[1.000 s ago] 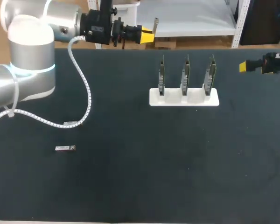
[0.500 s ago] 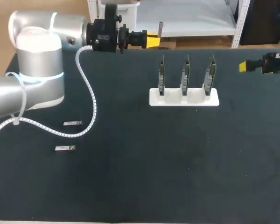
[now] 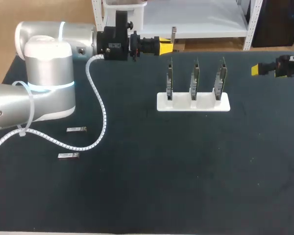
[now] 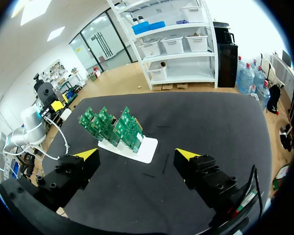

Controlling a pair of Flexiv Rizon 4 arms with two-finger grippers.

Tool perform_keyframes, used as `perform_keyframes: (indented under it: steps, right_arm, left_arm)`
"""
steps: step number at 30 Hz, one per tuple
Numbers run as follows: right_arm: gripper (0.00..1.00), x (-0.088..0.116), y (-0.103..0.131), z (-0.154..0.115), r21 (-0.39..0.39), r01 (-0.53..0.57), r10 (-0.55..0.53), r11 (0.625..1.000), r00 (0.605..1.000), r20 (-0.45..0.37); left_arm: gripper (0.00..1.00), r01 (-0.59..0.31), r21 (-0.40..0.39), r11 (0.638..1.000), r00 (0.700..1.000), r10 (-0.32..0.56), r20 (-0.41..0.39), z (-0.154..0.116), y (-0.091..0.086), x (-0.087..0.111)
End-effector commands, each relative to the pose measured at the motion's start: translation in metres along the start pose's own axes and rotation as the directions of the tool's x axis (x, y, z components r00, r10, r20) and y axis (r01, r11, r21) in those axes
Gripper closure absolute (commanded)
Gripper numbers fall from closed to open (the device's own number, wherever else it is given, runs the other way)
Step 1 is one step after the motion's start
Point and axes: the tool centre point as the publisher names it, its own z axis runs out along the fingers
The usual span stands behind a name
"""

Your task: Pick up the optical module with the left hand, and insert it into the network port with the right hand.

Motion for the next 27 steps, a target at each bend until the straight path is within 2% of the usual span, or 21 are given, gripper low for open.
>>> perform_keyframes:
  steps: [1,6,10,17,27]
  right_arm:
    - [0.00,0.000,0.000,0.000,0.000,0.000,0.000,1.000,1.000,0.000]
    - [0.00,0.000,0.000,0.000,0.000,0.000,0.000,1.000,1.000,0.000]
    - [0.00,0.000,0.000,0.000,0.000,0.000,0.000,1.000,1.000,0.000]
    - [0.00,0.000,0.000,0.000,0.000,0.000,0.000,1.000,1.000,0.000]
    - [0.00,0.000,0.000,0.000,0.000,0.000,0.000,1.000,1.000,0.000]
  left_arm:
    - [1.00,-0.004,-0.015,1.000,1.000,0.004,0.007,0.002,-0.002,0.004]
    - [1.00,0.000,-0.016,1.000,1.000,0.000,0.004,0.001,-0.003,0.009]
    - [1.00,-0.034,-0.008,0.999,0.999,0.033,-0.027,0.003,-0.006,0.014]
    - [1.00,-0.024,-0.002,1.000,0.999,0.023,-0.041,0.005,-0.006,0.020]
    - [1.00,-0.026,-0.010,1.000,0.998,0.025,-0.063,0.007,0.000,0.027]
